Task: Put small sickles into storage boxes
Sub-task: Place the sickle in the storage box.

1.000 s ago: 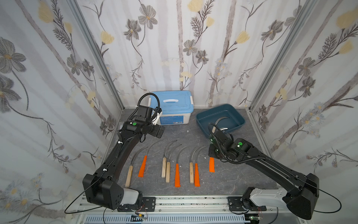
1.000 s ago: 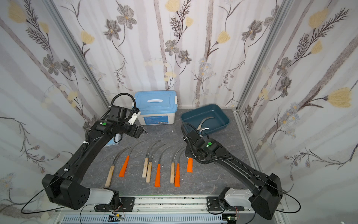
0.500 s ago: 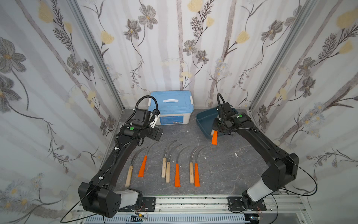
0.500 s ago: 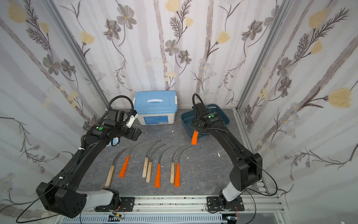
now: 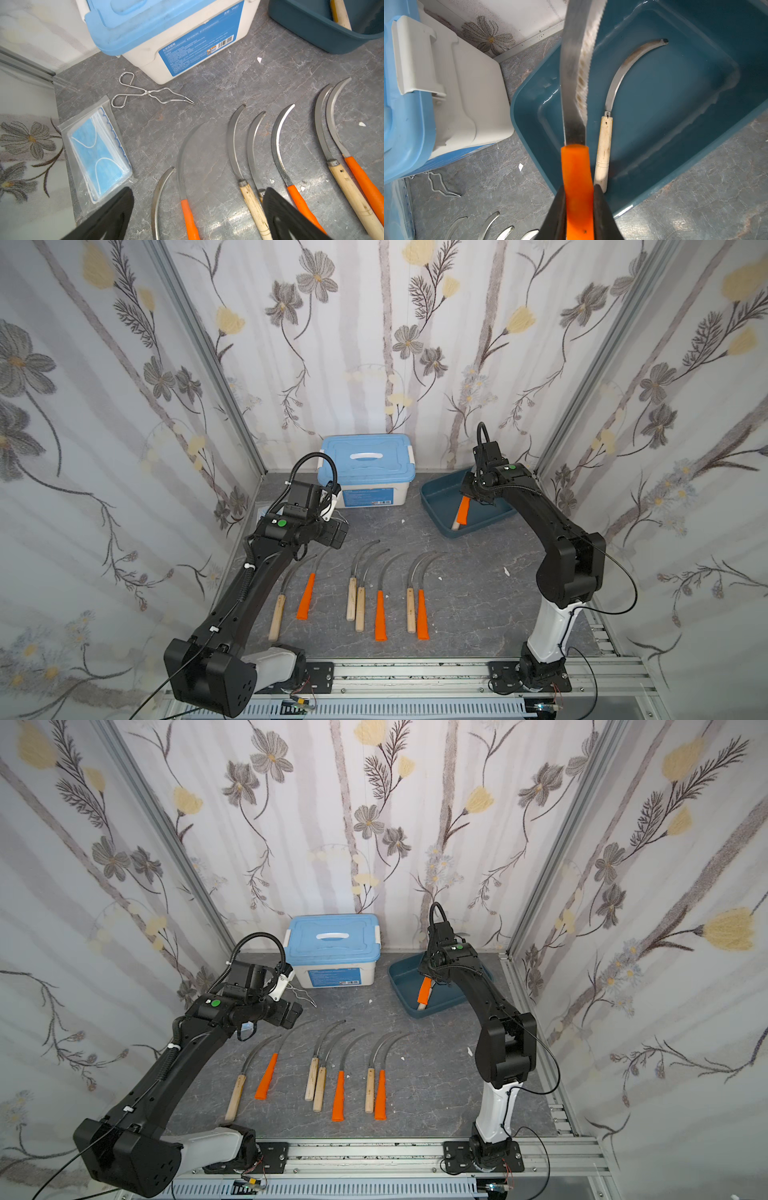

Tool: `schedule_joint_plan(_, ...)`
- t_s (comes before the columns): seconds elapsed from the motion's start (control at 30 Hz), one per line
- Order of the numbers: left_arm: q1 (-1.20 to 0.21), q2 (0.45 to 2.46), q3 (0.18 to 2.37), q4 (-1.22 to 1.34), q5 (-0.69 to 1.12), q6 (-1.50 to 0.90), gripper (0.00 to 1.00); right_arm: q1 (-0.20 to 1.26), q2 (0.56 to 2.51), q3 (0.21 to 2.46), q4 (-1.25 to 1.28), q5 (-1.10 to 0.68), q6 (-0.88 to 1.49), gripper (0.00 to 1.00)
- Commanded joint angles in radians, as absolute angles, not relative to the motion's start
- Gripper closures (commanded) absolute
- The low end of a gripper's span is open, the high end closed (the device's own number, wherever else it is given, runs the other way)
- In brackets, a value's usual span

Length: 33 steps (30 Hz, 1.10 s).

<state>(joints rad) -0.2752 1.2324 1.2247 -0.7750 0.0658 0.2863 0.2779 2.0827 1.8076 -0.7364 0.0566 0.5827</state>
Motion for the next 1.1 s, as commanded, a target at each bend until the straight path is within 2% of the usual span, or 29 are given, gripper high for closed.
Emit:
schedule_joint_plan(0.0, -0.281, 1.218, 1.232, -0.783, 0.124, 0.307, 0.0, 0.275, 2.134, 1.838, -0.668, 0.021, 0.576, 0.9)
schedule_joint_plan(0.63, -0.283, 1.22, 1.227, -0.768, 0.052, 0.33, 0.0, 0.245, 2.357, 1.952, -0.644, -0.049, 0.599, 0.89)
schedule_joint_plan(1.07, -0.283, 1.198, 1.204, -0.758, 0.043, 0.371, 0.0, 0.248, 2.444, 1.947, -0.671, -0.044, 0.613, 0.87)
